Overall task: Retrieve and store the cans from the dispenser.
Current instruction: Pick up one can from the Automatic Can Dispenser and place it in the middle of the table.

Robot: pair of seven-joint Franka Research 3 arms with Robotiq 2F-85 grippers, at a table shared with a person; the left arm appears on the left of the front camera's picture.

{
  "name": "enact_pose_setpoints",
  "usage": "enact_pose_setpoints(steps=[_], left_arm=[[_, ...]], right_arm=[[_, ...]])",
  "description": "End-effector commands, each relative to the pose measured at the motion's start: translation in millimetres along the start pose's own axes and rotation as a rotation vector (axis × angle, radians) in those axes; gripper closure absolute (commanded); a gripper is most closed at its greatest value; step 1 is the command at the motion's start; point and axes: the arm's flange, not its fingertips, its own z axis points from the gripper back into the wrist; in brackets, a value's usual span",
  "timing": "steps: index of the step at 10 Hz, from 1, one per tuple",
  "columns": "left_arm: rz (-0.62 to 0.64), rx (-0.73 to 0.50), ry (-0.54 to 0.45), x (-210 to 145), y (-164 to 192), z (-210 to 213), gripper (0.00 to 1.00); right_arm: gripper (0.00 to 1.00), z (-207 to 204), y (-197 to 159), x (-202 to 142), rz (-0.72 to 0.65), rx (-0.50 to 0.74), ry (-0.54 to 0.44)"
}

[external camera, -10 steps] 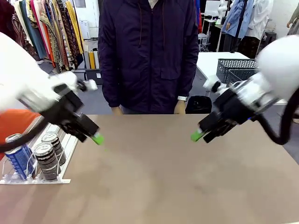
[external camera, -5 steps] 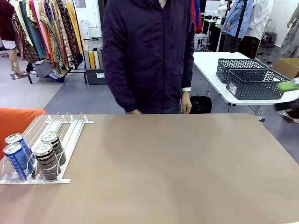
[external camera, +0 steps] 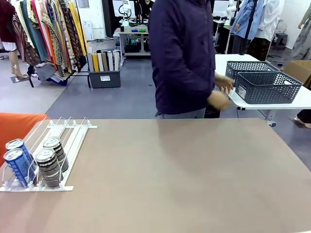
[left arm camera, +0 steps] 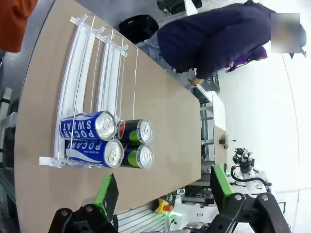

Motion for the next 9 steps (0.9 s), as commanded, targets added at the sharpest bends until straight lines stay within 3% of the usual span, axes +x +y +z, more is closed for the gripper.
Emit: enact_pose_setpoints(steps=[1, 7, 8, 9], left_arm=[[-0.004, 0.006, 0.013, -2.7, -7.6, 1.8, 0.0], [-0.004, 0.006, 0.013, -2.7, -7.6, 1.8, 0.0], [0.007, 0.027, 0.02, -4.4, -6.1, 0.0, 0.0], [0.011, 0.136, 0.028, -8.9, -21.9, -6.1, 0.0]], right_arm=[[0.0, -4.3, 11.7, -2.5, 0.011, -0.003, 0.03], [0.0, -4.3, 11.7, -2.5, 0.011, -0.003, 0.03], [0.0, -4.3, 11.7, -2.5, 0.011, -0.003, 0.03], [0.0, -4.3, 11.7, -2.5, 0.011, -0.003, 0.03]])
